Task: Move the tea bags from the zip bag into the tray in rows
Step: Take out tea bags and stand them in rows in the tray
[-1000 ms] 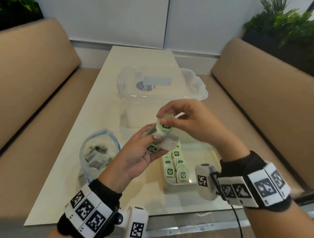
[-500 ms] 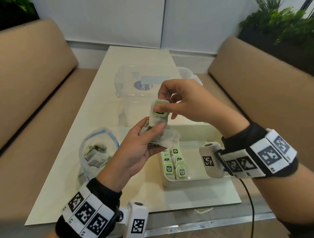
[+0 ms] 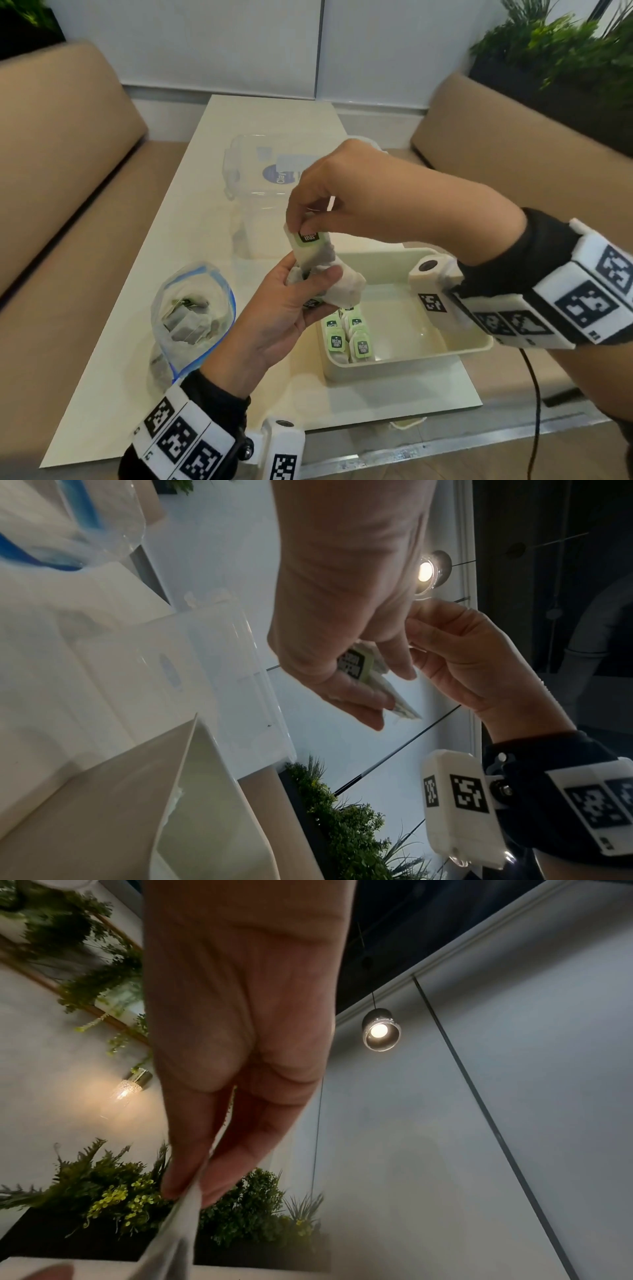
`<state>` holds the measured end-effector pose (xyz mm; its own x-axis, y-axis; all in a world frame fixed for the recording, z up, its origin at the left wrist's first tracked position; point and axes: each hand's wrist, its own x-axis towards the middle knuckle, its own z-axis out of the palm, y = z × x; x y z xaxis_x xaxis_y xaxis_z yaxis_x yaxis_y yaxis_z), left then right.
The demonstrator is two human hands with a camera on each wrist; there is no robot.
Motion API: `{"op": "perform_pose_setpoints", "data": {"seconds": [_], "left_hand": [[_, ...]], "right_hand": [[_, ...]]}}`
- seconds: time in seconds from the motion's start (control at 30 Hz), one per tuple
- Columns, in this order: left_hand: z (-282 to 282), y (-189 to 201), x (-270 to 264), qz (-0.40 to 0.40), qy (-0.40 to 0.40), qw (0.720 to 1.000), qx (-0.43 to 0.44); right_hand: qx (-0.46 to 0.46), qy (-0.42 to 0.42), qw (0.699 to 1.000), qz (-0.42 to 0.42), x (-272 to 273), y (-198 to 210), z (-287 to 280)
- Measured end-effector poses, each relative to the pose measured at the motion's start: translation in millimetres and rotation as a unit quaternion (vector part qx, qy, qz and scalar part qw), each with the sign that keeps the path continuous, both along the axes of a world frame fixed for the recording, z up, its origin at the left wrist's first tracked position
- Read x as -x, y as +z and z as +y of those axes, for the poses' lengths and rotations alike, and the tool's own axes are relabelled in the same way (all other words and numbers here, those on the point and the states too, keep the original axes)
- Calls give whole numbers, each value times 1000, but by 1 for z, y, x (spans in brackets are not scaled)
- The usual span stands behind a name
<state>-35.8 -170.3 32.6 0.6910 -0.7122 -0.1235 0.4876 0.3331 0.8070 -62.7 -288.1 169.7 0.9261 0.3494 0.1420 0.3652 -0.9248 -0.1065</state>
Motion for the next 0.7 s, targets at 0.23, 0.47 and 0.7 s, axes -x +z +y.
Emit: {"op": "perform_pose_setpoints", "data": {"seconds": [0.23,0.47,0.7], "left_hand": [[-1,-1,1,7,0,1000,0],[10,-15,-5,15,1,999,-31],[46,-43,-29,58,112,990,-68]], "right_hand": [[-4,-15,998,60,4,7,-2],[-63,-53,995,61,6,6,-32],[92,-115,931,334,8,-51,-82]]}}
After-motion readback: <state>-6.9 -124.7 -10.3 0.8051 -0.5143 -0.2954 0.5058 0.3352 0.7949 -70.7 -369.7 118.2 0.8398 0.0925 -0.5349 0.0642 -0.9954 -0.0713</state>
